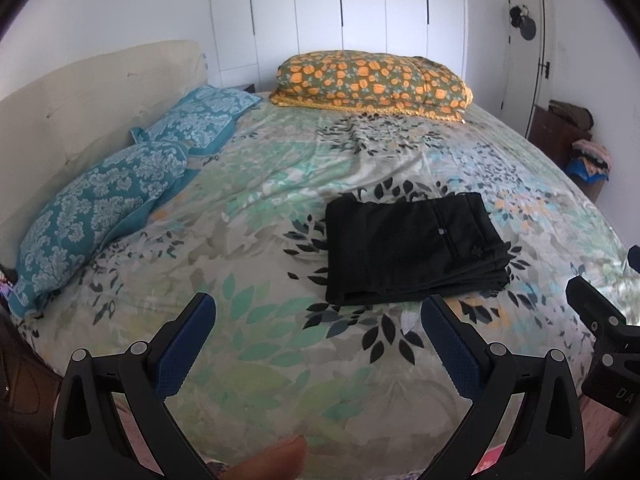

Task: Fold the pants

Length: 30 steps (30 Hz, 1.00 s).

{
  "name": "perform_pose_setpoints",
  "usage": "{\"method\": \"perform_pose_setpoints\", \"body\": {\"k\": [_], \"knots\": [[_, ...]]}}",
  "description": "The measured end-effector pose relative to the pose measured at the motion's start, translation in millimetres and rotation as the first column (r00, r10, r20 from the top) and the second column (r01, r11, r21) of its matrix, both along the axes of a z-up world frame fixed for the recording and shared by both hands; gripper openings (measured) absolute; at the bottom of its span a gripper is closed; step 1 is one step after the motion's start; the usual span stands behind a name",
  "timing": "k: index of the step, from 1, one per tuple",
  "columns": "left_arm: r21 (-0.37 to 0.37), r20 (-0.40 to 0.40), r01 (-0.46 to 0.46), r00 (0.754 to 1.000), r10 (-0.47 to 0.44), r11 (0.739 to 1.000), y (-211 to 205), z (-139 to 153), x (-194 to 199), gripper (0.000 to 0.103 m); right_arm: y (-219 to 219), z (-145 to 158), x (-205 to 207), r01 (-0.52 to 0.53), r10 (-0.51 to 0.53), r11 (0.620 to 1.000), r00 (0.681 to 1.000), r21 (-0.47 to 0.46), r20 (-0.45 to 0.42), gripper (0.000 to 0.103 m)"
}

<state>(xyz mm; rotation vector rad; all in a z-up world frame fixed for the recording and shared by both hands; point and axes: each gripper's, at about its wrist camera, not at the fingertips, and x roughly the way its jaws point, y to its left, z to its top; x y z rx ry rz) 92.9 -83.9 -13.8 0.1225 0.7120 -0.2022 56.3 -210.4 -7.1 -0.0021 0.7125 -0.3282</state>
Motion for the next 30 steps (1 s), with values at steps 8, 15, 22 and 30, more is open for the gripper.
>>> {"method": "perform_pose_setpoints", "body": {"k": [8, 15, 22, 30], "knots": [[0.013, -0.02, 0.005, 1.0, -0.005, 1.0, -2, -3, 3, 0.103, -8, -7, 2, 0.027, -0.027, 1.0, 0.999, -0.005, -0.025, 0.103], [0.032, -0.065, 0.032, 0.997, -0.03, 0.999, -9, -14, 5, 0.103, -14, -19, 3, 0.043, -0.042, 0.999, 0.997, 0.009, -0.06, 0.103], [0.031, -0.09, 0.045, 0.995, -0.042, 0.999, -12, -19, 6, 0.103, -20, -25, 4, 0.055, -0.054, 0.998, 0.995, 0.018, -0.078, 0.103], [0.046, -0.103, 0.05, 0.994, -0.046, 0.998, -14, -24, 7, 0.103, -22, -26, 4, 0.055, -0.053, 0.998, 0.995, 0.025, -0.082, 0.103]]}}
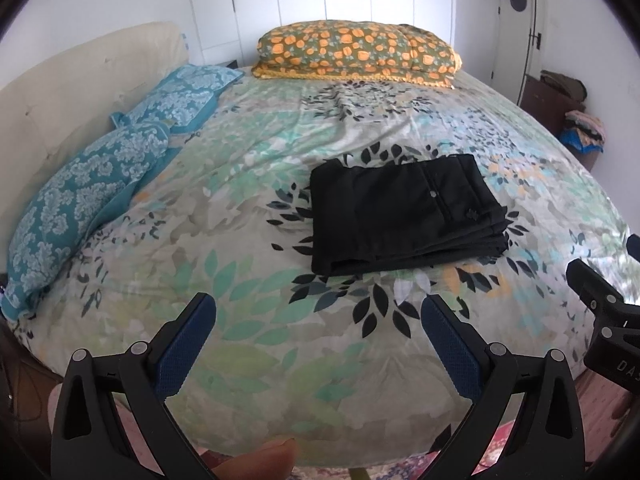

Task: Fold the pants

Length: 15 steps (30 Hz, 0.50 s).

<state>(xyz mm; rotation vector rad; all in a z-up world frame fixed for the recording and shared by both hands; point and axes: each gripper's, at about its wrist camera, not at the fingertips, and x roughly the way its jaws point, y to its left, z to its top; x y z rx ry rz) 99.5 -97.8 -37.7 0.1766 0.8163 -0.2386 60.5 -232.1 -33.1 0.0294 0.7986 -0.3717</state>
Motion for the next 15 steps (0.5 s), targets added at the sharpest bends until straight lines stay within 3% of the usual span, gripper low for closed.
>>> {"method": "perform_pose_setpoints", "body": {"k": [15], "knots": [[-0.02, -0.011, -0.013, 1.0, 0.013, 1.0, 2.9, 0.6, 3.7, 0.103, 5.2, 0.8, 2.2, -0.011, 0.011, 1.0, 1.0, 0.001, -0.002, 0.103]]}}
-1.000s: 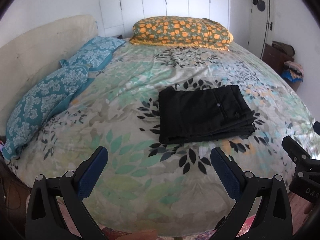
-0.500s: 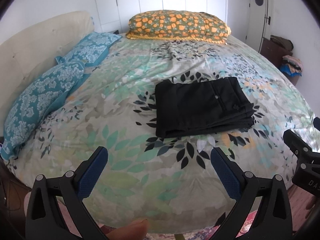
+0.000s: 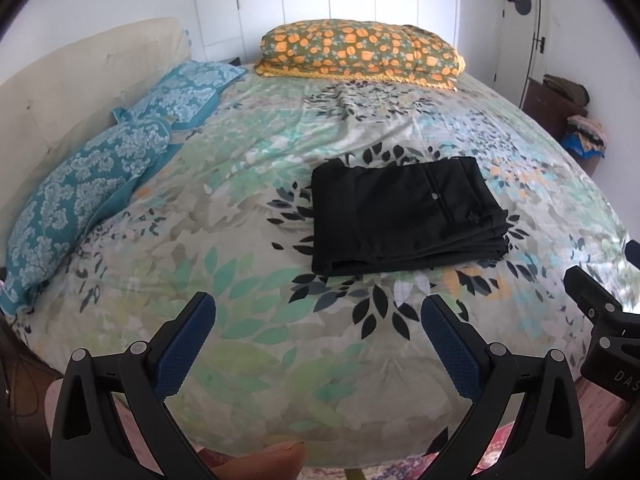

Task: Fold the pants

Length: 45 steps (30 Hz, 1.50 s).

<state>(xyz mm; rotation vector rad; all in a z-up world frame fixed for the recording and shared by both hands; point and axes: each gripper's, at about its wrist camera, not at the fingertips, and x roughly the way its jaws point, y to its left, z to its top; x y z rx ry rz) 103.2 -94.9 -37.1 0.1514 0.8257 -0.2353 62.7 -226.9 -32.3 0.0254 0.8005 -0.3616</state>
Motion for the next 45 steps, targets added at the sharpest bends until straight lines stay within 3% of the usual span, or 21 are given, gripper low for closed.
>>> {"method": "perform_pose_setpoints", "body": {"k": [19, 45], "knots": [[-0.009, -0.018, -0.039, 0.999, 0.038, 0.999, 8, -4, 5, 0.102, -2, 4, -2, 0.007, -0.007, 1.0, 1.0, 0.005, 0.01, 0.103], [0.002, -0.027, -0.007, 1.0, 0.007, 1.0, -2, -9, 5, 0.102, -9, -5, 3, 0.013, -0.013, 1.0, 1.0, 0.018, -0.017, 0.103]]}}
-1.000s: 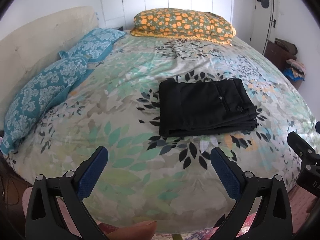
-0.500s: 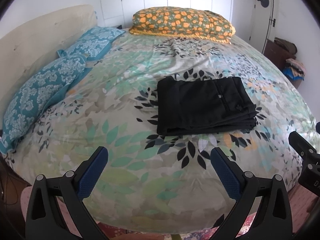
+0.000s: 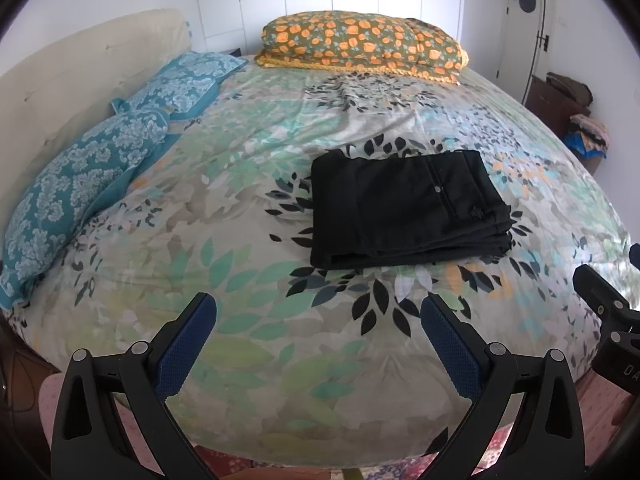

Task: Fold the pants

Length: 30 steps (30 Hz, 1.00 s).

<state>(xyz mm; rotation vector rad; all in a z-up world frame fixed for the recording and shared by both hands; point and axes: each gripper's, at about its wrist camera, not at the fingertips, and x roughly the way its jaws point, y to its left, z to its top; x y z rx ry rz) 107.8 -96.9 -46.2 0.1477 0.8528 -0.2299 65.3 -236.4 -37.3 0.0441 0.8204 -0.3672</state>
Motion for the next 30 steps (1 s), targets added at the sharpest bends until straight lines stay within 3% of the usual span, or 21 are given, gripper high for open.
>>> {"method": "perform_pose_setpoints", "body": {"k": [30], "knots": [[0.001, -0.004, 0.006, 1.0, -0.006, 1.0, -2.4, -2.1, -0.1, 0.102, -1.9, 0.1, -1.0, 0.002, -0.002, 1.0, 1.0, 0.002, -0.003, 0.103]]}}
